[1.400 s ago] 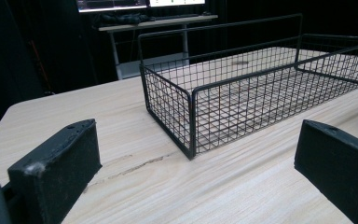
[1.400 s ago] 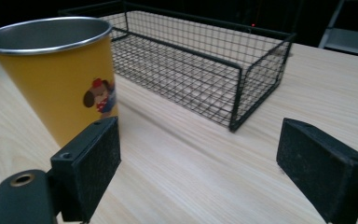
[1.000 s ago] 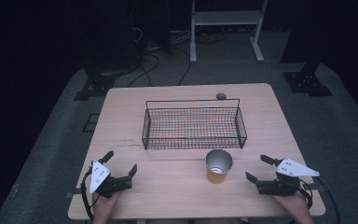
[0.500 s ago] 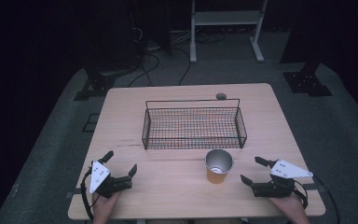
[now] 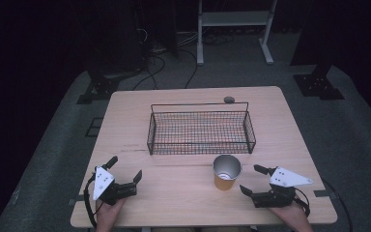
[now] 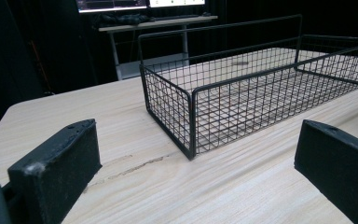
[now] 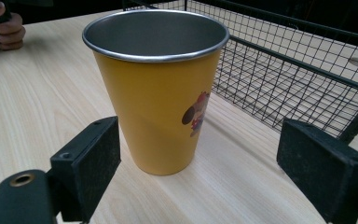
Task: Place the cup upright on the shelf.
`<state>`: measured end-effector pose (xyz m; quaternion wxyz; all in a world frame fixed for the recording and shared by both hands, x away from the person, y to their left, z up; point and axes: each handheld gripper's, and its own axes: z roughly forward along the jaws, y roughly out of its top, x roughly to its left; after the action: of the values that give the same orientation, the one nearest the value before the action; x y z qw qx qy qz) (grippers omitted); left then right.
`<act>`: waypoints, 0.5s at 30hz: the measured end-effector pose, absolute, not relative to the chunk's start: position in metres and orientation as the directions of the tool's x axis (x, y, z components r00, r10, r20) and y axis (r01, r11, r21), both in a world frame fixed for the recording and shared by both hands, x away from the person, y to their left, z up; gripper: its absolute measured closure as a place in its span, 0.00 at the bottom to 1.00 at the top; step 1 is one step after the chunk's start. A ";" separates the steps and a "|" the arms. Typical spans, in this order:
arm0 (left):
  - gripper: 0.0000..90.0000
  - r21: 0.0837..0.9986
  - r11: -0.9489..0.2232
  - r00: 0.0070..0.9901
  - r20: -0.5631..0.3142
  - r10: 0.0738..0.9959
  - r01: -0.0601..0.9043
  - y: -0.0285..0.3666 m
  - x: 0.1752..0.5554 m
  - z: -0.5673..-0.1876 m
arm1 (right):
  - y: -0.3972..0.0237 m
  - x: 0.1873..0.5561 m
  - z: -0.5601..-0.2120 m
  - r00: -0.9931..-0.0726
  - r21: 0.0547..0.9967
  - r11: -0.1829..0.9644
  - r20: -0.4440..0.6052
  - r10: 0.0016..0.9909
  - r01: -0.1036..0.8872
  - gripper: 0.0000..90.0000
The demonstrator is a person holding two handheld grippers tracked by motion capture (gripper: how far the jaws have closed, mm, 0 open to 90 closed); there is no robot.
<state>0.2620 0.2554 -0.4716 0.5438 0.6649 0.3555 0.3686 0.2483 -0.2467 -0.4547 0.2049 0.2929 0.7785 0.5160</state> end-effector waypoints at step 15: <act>0.00 0.985 -0.156 0.475 0.104 0.874 0.071 0.255 0.262 -0.472 | -0.229 0.253 -0.454 -0.752 0.922 0.299 -0.014 0.660 0.246 0.08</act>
<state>0.2615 0.2554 -0.4716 0.5438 0.6646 0.3554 0.3692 0.2529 -0.2292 -0.4539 0.2003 0.2900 0.7807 0.5160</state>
